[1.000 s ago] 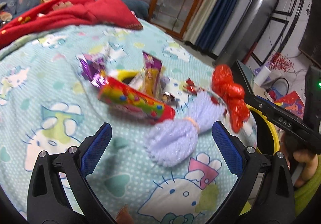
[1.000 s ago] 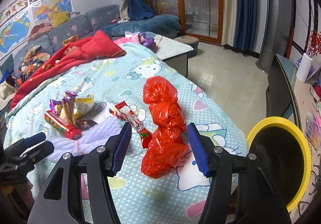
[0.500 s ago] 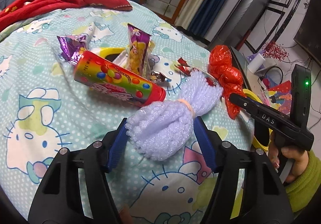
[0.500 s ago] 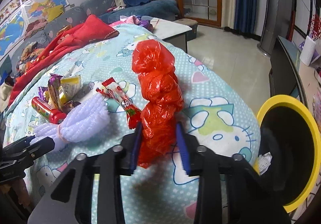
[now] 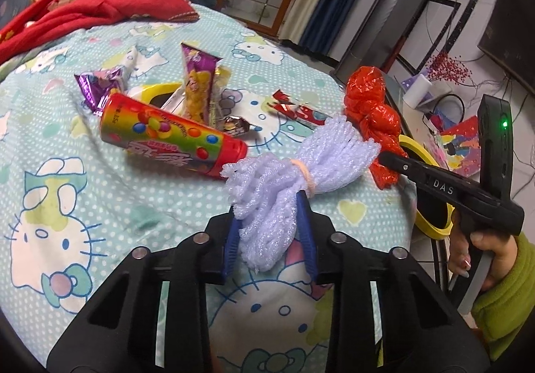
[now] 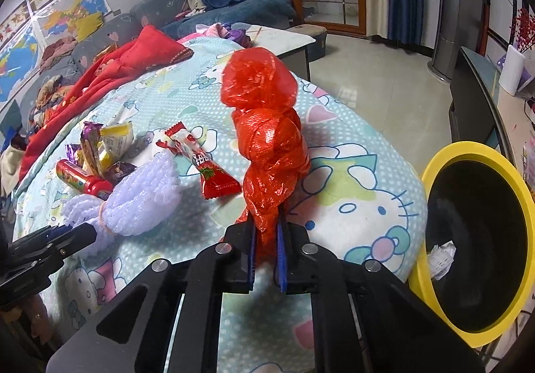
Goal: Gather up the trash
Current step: 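Grasp the lilac foam net with the left tool while the right tool grasps the red plastic bag, then carry the lilac foam net and red bag over the yellow bin with both tools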
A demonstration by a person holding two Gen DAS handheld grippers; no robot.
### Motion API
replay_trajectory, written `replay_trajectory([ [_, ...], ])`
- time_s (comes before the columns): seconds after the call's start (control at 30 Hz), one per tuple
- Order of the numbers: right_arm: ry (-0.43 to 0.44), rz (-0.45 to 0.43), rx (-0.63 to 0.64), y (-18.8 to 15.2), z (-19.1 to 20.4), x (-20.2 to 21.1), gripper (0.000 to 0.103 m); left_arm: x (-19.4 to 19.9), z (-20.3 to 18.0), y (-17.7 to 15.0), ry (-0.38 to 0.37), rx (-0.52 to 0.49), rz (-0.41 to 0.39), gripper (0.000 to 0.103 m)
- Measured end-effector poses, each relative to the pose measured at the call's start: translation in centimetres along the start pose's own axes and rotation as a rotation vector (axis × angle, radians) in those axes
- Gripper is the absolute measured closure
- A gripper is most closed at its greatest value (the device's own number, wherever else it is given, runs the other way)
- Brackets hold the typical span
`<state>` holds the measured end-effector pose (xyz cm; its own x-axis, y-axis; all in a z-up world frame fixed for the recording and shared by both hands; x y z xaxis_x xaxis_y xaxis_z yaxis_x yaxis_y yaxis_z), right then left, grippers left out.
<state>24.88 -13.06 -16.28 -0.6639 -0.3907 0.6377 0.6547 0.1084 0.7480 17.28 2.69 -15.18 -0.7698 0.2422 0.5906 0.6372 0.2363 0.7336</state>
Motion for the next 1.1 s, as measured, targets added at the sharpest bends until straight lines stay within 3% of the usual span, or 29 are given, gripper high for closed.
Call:
replay_trajectory([
  [0.7,0.008,-0.11,-0.023,3.2,-2.1,6.2,0.094,2.5,-5.0,2.0,-0.076,-0.062,-0.082,0.082],
  [1.1,-0.033,-0.179,-0.026,4.2,-4.6,10.0,0.094,2.2,-9.5,3.4,-0.114,-0.131,-0.105,0.082],
])
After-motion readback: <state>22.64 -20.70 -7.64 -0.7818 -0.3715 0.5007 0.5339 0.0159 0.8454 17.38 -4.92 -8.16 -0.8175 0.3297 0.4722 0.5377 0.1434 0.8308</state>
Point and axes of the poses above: each gripper's, at about its wrist camera, not at the fingertips, and x roughly against the way its jaws point, z to its left, y to its top, the point moved 10 cm from there along -x, roughly the way its jaws point, and after that the axes turned 10 degrees about -z, right-handed, at the moved point
